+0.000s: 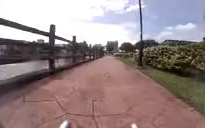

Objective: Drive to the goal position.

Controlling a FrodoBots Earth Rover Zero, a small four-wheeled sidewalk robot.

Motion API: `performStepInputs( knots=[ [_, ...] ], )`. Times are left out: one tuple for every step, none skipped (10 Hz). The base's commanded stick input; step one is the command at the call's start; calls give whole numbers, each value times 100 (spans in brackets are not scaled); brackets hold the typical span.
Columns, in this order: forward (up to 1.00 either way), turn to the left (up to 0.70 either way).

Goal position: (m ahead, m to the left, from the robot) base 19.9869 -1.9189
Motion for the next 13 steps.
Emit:
performStepInputs(
  knots=[
    [100,0],
    [100,0],
    [100,0],
    [100,0],
    [100,0],
    [100,0],
    [100,0],
    [100,0],
    [100,0],
    [100,1],
    [100,1],
    [100,-19],
    [100,-38]
  ],
)
